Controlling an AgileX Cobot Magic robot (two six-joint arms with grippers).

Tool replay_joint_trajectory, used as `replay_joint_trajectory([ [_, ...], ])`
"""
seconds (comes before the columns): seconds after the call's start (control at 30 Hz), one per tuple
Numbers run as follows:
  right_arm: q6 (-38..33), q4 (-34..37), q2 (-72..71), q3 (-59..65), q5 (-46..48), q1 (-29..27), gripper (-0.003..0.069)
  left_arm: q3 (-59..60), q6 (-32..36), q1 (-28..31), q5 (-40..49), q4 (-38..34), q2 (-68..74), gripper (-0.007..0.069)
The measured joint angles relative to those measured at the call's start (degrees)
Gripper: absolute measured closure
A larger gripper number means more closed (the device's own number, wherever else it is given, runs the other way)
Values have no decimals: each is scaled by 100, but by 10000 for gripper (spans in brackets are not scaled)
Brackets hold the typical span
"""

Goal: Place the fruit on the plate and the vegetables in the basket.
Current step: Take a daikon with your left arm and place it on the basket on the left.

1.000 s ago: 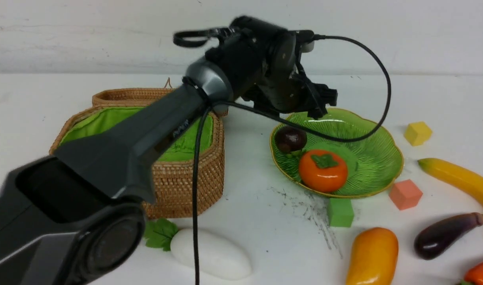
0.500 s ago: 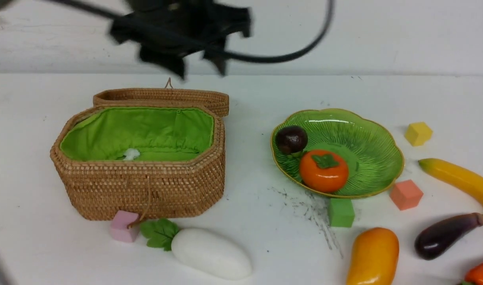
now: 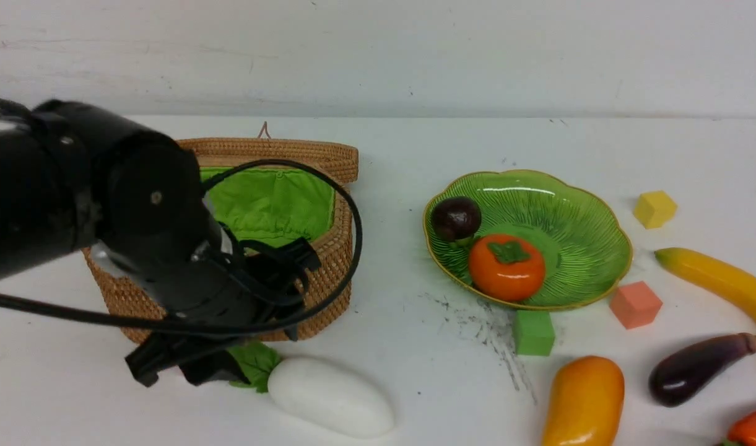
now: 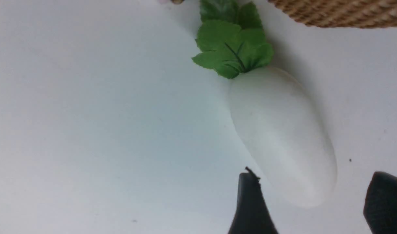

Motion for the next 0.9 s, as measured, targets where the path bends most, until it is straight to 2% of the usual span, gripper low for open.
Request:
replay_joint_trajectory([
  [0.17, 0, 0, 0, 0, 0, 0, 416, 22, -55, 0, -590, -394, 524, 180],
  [0.43, 0, 0, 0, 0, 0, 0, 416, 0, 167, 0, -1040, -967, 1344, 176],
  [0.9, 0, 0, 0, 0, 0, 0, 416, -71, 577, 0, -1211, -1081, 1499, 186],
])
